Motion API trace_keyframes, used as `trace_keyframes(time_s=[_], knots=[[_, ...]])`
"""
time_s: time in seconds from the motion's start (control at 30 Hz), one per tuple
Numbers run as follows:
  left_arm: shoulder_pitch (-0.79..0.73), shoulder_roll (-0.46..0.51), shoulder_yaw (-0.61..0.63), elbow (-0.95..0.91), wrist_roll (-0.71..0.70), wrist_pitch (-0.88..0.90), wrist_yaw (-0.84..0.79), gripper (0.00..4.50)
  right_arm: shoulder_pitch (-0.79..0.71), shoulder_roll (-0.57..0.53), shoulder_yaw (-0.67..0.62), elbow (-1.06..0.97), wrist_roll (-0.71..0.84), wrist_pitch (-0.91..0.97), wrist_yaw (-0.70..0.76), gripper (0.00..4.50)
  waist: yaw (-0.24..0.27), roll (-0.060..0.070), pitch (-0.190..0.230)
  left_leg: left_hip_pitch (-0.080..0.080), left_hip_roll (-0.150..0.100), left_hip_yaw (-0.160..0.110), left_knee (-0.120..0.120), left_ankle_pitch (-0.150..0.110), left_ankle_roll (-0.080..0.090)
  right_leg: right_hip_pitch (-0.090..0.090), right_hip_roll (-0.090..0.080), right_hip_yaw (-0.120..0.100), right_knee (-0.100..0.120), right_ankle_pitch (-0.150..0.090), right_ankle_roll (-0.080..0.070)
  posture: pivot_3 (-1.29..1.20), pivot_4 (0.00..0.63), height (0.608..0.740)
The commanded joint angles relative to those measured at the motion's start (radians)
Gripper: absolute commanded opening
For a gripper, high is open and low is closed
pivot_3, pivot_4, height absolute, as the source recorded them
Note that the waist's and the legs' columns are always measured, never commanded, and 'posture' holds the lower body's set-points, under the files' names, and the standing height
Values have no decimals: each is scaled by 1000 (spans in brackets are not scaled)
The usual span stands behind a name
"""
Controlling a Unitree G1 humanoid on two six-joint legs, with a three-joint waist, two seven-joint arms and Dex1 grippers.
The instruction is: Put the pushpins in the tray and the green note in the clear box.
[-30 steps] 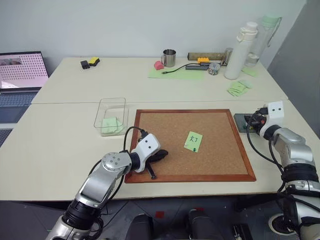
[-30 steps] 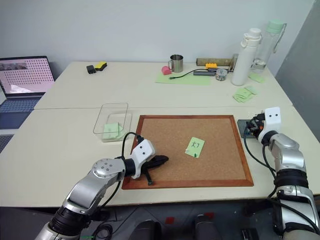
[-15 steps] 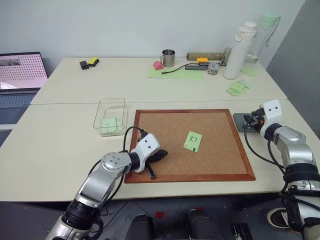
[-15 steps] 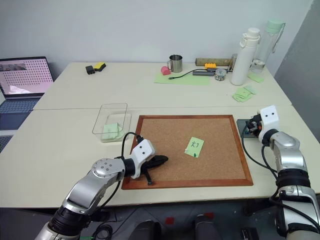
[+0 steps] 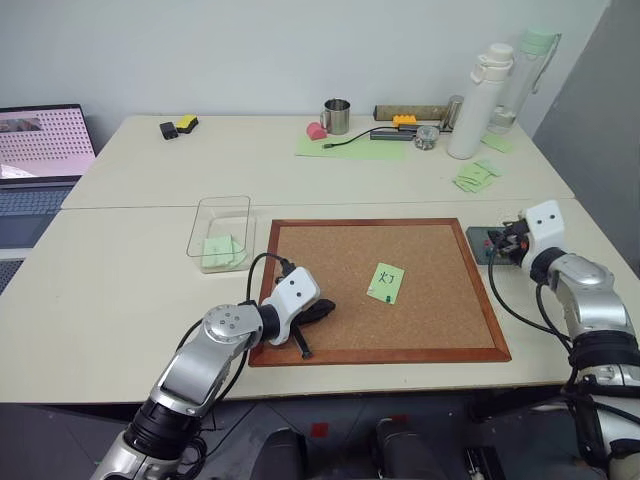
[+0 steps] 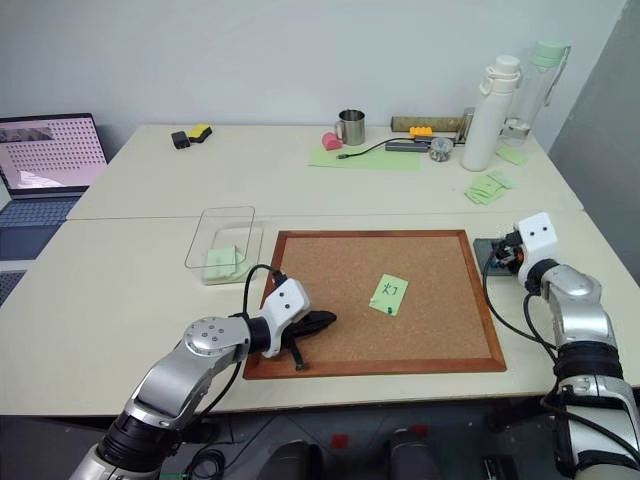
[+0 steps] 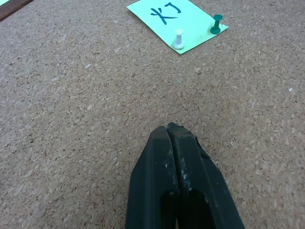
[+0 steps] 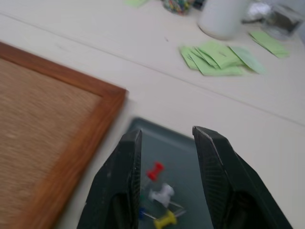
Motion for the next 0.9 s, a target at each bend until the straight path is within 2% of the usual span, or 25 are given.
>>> trace_keyframes(time_s=[0.03,0.13,0.23,0.43,0.73,0.9], knots=[[45,20,-34,32,17,39,-9,0,154,20,45,-393,181,152,129,1743,1,0,0,1,0,0,-2,0,0,0,0,0,0,-1,0,0,150,740],[51,22,-34,32,19,33,-11,0,244,45,114,-560,194,208,119,1743,2,0,-1,3,0,-1,-5,0,0,1,0,0,0,-2,-1,0,150,740],[40,19,-37,42,21,27,-15,0,288,86,191,-621,147,208,81,1743,0,0,-1,4,1,-1,-5,0,0,0,0,0,0,-3,-1,0,150,740],[6,22,-41,70,23,16,-32,0,285,153,282,-551,49,159,29,1743,2,-1,-2,4,0,0,-5,0,0,0,0,0,0,-3,-2,0,150,740],[-7,23,-42,82,23,14,-39,0,276,193,307,-477,17,146,30,1743,9,-1,-2,4,0,0,-5,0,0,0,0,0,0,-4,-2,0,150,740],[-9,24,-39,81,23,16,-37,0,278,201,296,-478,27,152,37,874,9,-2,-2,4,0,0,-5,0,0,0,0,0,0,-4,-2,0,150,740]])
